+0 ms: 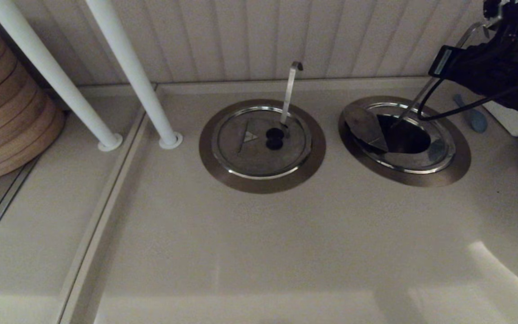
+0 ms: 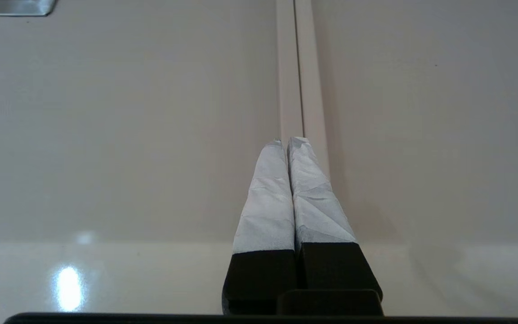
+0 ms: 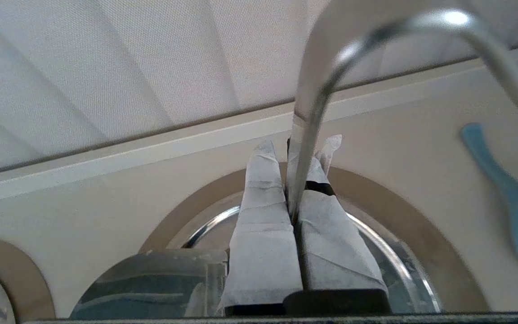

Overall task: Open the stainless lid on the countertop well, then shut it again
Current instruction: Stir with a spoon

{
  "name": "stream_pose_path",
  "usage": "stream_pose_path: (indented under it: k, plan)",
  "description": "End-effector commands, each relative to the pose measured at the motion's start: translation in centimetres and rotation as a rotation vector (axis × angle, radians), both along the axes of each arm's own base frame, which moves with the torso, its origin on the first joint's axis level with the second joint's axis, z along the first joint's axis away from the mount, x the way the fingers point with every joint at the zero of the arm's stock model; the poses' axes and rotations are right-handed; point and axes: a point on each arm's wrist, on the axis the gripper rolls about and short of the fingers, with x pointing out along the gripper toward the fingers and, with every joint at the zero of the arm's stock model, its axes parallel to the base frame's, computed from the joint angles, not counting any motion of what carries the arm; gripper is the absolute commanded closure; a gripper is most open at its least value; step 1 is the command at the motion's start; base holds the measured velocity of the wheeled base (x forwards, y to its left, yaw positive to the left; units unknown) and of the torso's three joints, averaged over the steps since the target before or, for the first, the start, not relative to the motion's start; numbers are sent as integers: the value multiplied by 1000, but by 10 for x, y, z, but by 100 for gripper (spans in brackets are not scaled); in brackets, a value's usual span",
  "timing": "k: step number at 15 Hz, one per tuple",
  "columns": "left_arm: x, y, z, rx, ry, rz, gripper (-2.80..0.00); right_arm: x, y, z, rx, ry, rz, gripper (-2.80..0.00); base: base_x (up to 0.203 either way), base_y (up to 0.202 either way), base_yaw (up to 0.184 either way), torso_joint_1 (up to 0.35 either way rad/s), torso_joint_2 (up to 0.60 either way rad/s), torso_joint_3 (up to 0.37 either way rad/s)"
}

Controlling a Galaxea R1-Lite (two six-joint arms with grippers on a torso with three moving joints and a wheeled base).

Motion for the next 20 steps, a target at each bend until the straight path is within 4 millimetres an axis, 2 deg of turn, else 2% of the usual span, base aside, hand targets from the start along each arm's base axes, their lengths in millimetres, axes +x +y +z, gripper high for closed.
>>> stream_pose_path:
  k: [1,8,14,20]
  plan:
    - [0,0,0,0,0,1,0,-8,3,6,-5,-12,8,0,0,0,0,0,0,0]
    - [0,0,0,0,-2,0,0,-20,3,-7,-117,104,73,0,0,0,0,0,0,0]
    - [0,0,0,0,0,0,0,-17,-19,-11,-186,128,5,0,0,0,0,0,0,0]
    - [0,0,0,0,-2,0,0,-2,-26,-18,-182,138,-23,0,0,0,0,0,0,0]
